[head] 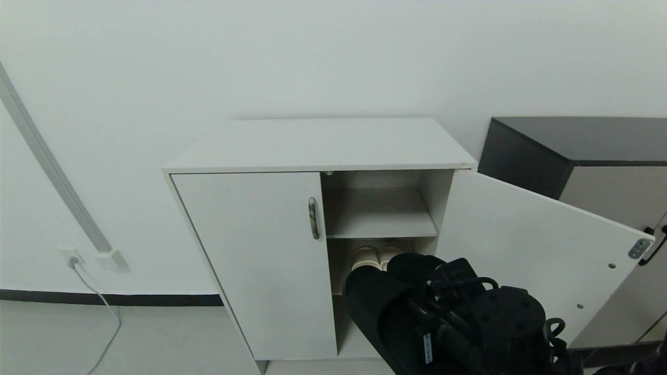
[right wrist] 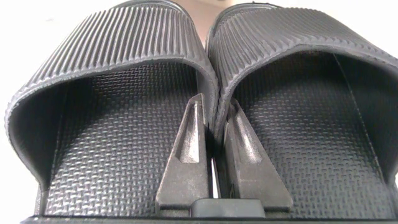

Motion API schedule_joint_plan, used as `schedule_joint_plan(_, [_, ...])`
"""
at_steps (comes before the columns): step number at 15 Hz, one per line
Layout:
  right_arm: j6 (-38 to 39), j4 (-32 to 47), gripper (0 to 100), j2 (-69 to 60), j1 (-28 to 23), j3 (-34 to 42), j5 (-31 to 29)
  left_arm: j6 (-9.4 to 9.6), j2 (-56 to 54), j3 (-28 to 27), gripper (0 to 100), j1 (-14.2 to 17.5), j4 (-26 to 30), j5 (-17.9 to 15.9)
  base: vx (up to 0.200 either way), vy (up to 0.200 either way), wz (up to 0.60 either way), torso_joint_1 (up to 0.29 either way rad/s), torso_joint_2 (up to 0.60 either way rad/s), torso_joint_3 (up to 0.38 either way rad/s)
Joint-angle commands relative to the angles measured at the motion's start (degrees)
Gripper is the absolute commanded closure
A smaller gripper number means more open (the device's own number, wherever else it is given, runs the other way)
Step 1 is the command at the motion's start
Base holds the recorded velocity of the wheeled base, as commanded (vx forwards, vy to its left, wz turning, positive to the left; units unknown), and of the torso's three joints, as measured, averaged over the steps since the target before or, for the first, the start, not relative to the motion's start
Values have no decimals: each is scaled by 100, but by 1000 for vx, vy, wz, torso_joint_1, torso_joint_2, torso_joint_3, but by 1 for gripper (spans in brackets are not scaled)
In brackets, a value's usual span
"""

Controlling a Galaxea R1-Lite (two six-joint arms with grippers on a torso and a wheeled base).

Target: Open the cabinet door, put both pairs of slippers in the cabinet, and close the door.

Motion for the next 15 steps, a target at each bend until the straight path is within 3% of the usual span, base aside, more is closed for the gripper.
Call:
schedule_joint_plan(1, [-1, -5, 100, 16, -5, -1, 1, 0, 4, 1, 100, 1, 0, 1, 0, 0, 0, -168, 496, 330])
schedule_joint_plan(9, [34, -5, 100, 104, -23, -1, 10, 0, 4, 1, 100, 1, 0, 1, 0, 0, 0, -128, 464, 336])
schedule_joint_plan(15, [34, -14, 100, 95, -31, -9, 1, 0, 4, 1, 100, 1, 0, 1, 0, 0, 0, -35, 402, 360])
